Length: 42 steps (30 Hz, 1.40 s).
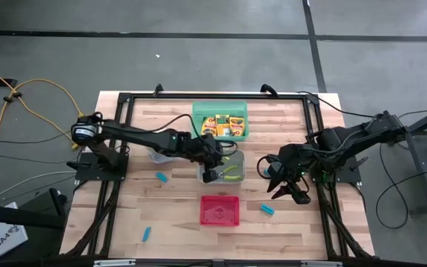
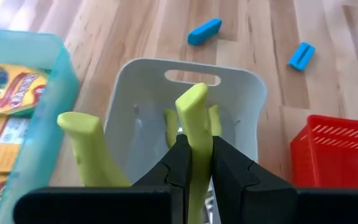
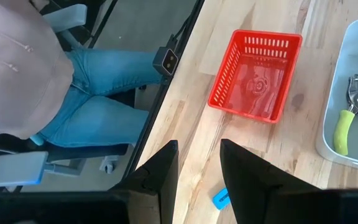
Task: Pick & Place School Supplies
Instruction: Put the green hole puncher into the gray bin
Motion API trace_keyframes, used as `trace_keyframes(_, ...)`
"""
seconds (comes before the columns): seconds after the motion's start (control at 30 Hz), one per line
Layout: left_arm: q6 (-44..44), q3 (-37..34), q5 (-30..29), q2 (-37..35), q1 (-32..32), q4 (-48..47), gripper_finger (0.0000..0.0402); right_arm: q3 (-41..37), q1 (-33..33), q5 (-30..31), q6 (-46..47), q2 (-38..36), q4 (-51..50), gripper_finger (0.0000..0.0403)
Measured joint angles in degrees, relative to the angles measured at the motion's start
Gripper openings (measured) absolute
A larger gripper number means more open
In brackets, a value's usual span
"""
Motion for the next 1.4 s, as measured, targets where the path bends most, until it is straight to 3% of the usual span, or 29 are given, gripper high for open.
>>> trace_keyframes(0.63, 1.1, 0.1, 8.0, 6.6, 0.4, 4.0, 0.0045, 0.0, 0.0, 1.3, -0.1, 0.0, 0.1, 0.0111)
trace_keyframes(1.4, -0.6, 0.0, 11.3, 11.0, 0.8, 6.1, 0.0051, 0.0, 0.0, 1.3, 0.0, 0.0, -0.1, 0.0111)
